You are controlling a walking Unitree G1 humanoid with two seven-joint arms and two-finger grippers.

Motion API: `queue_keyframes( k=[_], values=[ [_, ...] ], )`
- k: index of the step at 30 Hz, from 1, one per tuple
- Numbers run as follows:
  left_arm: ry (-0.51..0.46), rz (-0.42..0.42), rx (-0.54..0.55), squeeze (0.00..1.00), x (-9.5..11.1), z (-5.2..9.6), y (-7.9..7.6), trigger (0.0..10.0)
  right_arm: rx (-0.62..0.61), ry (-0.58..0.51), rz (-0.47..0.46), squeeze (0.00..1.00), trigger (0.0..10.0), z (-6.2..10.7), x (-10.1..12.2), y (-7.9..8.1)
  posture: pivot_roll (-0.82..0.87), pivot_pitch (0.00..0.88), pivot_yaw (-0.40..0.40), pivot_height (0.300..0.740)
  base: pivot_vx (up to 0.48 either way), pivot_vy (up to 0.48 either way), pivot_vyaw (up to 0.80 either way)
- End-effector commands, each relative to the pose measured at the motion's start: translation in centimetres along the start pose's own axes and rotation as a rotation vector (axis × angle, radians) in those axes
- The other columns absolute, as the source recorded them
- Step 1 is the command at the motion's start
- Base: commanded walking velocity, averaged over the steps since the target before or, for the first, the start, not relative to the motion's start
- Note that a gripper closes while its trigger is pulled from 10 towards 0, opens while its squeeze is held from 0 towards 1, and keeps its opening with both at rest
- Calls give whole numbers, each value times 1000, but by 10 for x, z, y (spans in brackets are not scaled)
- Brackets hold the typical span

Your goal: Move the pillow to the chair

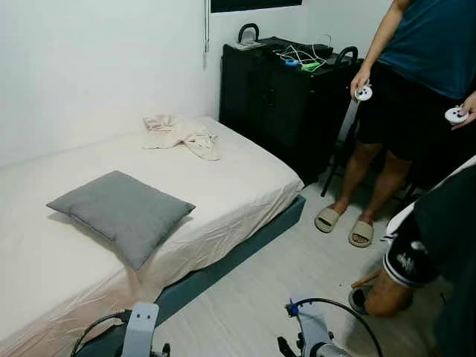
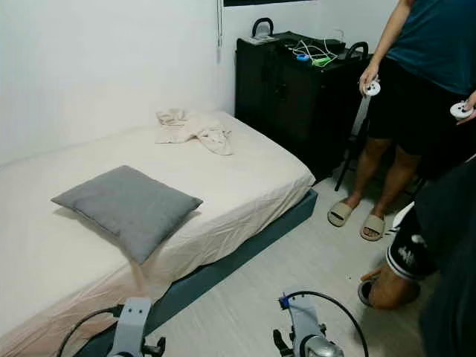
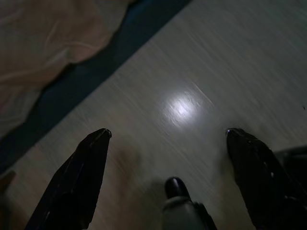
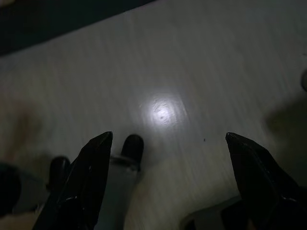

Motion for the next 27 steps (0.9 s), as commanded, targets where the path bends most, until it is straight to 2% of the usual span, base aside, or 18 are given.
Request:
queue_keyframes(
  k=[1,6,27],
  values=[
    [22,-5,-11,0,-8,1,-5,10000,28,29,41,0,10000,0,-8,7,26,0,-44,740,0,0,0],
    [42,-1,-29,0,-14,2,-8,10000,56,60,62,0,10000,1,-19,17,16,0,-30,740,0,0,0],
    [48,-22,-51,0,-13,2,-7,10000,62,63,35,0,10000,2,-23,20,-6,0,-4,740,0,0,0]
  ],
)
Point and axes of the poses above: a point about 5 cm out from each wrist's last joint towards the gripper, its own z axis pointing back from the gripper into the wrist, its own x axis along the axis of the wrist's last joint, y = z × x, the point moved 6 cm from there along -z, pointing out of the wrist towards the gripper, and after that the axes turned 6 degrees about z, right-handed, at the moved point
